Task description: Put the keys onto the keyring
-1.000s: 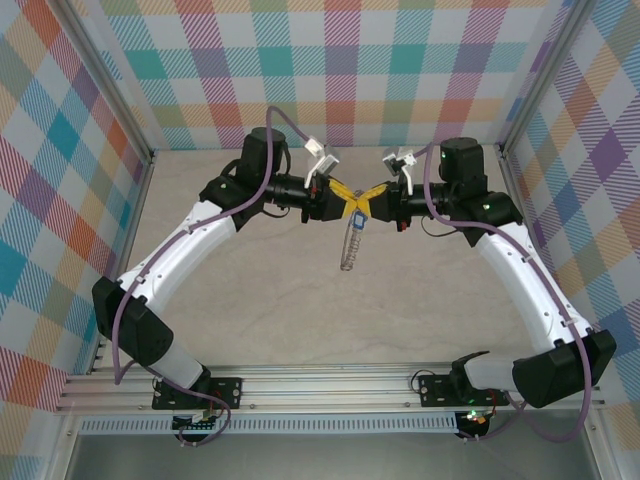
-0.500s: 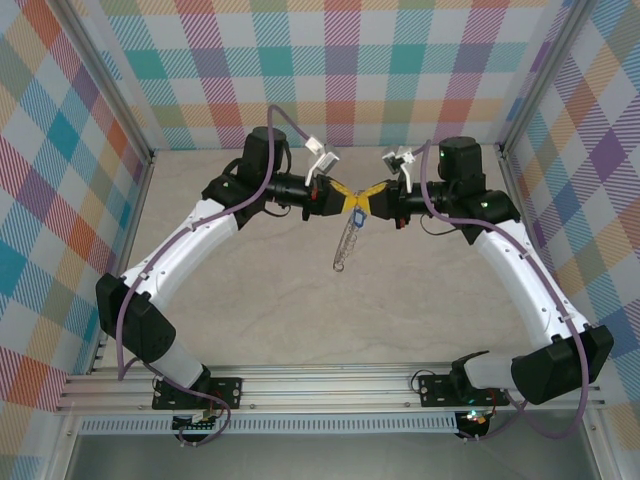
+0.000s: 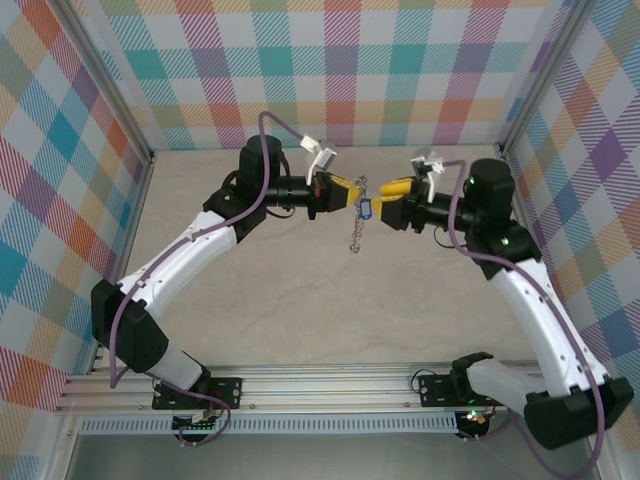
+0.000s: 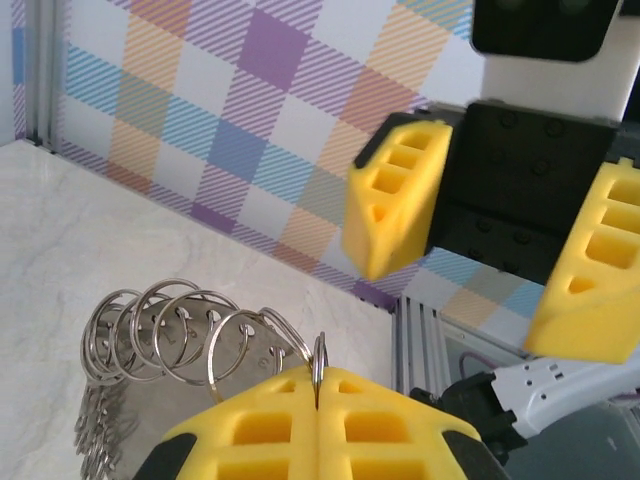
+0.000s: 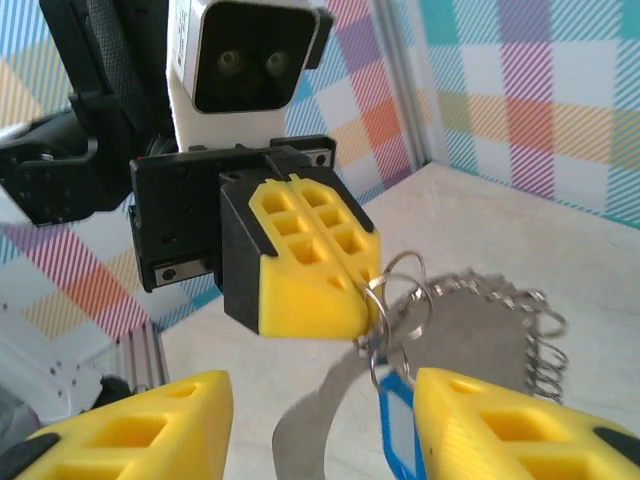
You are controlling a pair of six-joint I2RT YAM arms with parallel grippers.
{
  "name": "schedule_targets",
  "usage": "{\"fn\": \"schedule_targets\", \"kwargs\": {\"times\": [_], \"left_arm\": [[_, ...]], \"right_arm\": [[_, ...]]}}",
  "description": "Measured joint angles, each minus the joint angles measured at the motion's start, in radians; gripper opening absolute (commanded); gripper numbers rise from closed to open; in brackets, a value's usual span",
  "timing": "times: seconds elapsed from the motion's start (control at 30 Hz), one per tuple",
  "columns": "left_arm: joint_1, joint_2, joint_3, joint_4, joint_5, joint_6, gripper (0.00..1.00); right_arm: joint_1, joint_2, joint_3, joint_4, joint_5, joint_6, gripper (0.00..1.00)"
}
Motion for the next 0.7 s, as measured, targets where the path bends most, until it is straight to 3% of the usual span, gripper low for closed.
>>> {"fn": "schedule_targets", "kwargs": {"times": [0.2,0.7], "left_arm": [[0.0,-0.063,-0.048,0.082,-0.011,-0.058,0.0],[-0.009,-0.112,-0.069,0.161,-0.009,-0.122,0.0]], "right_arm": [[-0.01,-0.078,-0.119,0.138,0.041,0.085,0.58],[-0.001,-0.005,-0.168,0.345,-0.154,0.235,0.64]]}}
